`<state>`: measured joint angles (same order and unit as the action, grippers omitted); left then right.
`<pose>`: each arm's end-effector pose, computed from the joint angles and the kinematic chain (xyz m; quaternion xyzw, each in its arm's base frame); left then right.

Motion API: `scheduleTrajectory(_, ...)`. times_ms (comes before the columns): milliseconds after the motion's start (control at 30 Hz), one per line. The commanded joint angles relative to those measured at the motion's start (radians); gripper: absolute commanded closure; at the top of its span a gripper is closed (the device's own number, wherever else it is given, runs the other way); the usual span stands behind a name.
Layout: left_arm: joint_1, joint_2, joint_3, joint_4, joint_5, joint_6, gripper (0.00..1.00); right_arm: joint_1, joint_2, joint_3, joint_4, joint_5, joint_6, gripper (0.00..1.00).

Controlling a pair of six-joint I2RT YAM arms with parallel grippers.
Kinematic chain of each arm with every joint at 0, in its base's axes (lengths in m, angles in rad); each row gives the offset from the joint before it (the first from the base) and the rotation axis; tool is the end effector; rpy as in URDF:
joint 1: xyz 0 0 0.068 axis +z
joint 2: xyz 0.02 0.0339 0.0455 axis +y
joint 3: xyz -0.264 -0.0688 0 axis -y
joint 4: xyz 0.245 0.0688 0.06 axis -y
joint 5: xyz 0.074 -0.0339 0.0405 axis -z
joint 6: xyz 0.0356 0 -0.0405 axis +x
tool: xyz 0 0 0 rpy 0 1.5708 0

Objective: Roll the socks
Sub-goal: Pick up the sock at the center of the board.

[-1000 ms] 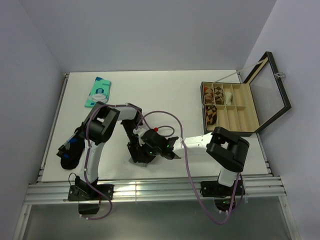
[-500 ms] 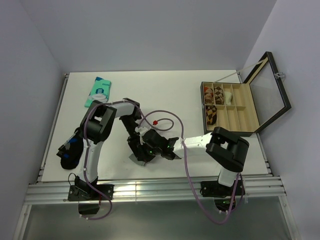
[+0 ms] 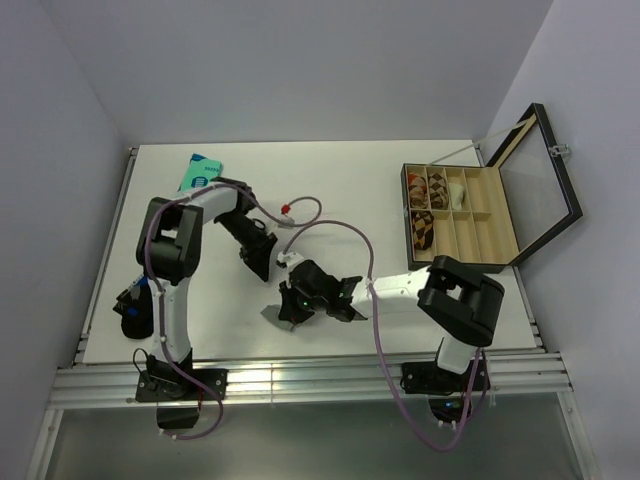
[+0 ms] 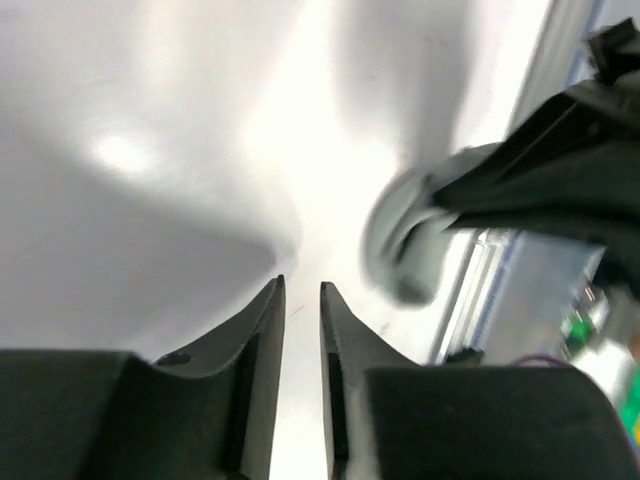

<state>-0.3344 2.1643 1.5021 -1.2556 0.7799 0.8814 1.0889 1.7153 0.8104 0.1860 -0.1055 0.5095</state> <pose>0.3356 -0.1431 0.1356 -0.4665 -0.7853 0.4036 0.0526 0.1537 0.3020 0.1471 -0.2807 0.8653 0.3292 0.2533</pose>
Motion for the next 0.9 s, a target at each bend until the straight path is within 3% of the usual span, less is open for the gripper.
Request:
scheduleTrajectory(0, 0.07, -0.093, 0.06, 0.038, 0.012, -0.073, 0.76, -0.035, -0.046, -0.051, -0.102, 0.081, 0.043, 1.0)
scheduleTrajectory(367, 0.149, -0.276, -0.081, 0.136, 0.022, -0.141, 0.78, -0.132, -0.146, -0.051, -0.103, 0.038, 0.09, 1.0)
scheduleTrajectory(867, 0.173, -0.351, -0.135, 0.144, 0.084, -0.141, 0.8, -0.296, -0.347, -0.073, -0.152, 0.013, 0.089, 1.0)
